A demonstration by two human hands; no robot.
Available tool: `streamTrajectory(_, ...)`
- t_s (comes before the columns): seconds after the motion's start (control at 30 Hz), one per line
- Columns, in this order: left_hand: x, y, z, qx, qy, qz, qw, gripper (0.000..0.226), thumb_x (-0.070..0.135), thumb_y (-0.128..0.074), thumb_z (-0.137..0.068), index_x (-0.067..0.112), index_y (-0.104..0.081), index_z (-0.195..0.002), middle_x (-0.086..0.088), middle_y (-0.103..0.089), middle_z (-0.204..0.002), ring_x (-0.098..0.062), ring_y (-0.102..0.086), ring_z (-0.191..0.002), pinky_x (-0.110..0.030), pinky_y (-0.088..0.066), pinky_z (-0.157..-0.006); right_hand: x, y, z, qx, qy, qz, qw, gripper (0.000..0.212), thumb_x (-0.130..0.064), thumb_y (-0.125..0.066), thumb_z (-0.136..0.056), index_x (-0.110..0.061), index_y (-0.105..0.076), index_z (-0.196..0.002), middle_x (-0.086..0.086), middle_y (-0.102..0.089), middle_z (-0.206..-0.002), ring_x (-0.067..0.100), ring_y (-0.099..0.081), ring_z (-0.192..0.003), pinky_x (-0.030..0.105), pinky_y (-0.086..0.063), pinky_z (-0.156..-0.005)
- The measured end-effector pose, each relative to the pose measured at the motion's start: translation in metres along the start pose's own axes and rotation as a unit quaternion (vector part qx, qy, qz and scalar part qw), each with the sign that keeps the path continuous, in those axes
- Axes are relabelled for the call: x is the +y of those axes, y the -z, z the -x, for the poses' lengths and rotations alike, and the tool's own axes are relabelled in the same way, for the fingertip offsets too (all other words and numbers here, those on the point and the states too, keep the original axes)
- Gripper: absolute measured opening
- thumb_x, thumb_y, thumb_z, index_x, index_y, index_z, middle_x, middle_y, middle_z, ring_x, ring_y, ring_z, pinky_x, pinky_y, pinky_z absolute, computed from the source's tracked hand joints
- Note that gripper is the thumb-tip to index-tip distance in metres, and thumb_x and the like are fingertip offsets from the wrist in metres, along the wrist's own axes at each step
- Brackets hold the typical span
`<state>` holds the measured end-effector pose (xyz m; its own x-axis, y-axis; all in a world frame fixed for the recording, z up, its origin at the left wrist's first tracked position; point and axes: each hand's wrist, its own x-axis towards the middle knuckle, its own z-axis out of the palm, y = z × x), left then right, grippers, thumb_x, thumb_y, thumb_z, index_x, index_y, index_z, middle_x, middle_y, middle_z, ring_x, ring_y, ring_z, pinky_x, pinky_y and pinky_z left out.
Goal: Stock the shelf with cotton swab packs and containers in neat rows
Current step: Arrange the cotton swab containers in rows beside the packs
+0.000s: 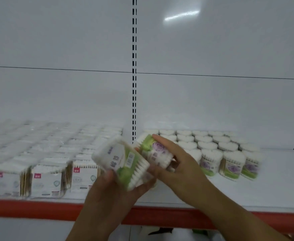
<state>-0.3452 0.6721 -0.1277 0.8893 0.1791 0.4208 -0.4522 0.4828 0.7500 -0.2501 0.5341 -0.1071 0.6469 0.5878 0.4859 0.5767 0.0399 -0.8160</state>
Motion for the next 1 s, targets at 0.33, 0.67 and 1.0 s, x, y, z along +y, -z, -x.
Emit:
streamTrajectory(0.33,0.014,0.033,0.009,0.096,-0.01,0.086,0.992,0.064,0.042,-0.093,-0.039,0.019,-0.076,-0.096,-0.009,-0.072,-0.098,-0.032,-0.071,-0.087,-0.041,-0.058,-0.066,-0.018,0.047,-0.025,-0.22,0.036,0.366,0.904,0.056,-0.054,-0.076,-0.068,-0.052,-0.046,-0.115,-0.029,-0.037,-0.113,-0.006,-0.05,-0.094,0.016,-0.046,-0.075)
streamTrajectory(0.67,0.007,0.047,0.026,0.144,0.012,0.029,0.989,0.04,0.031,-0.07,-0.056,0.021,-0.076,-0.094,-0.012,-0.072,-0.1,-0.025,-0.071,-0.087,-0.037,-0.058,-0.059,0.0,0.028,-0.026,-0.26,0.173,0.452,0.836,0.046,-0.028,-0.074,-0.08,-0.024,-0.058,-0.123,-0.008,-0.053,-0.13,0.013,-0.047,-0.115,0.022,-0.035,-0.097)
streamTrajectory(1.0,0.002,0.055,0.025,0.129,0.045,0.039,0.99,0.047,0.026,-0.071,-0.053,0.015,-0.072,-0.099,-0.015,-0.069,-0.101,-0.028,-0.069,-0.086,-0.038,-0.058,-0.058,0.0,0.026,-0.03,-0.276,0.176,0.457,0.827,0.046,-0.026,-0.074,-0.081,-0.023,-0.059,-0.124,-0.007,-0.053,-0.132,0.013,-0.048,-0.116,0.023,-0.036,-0.098)
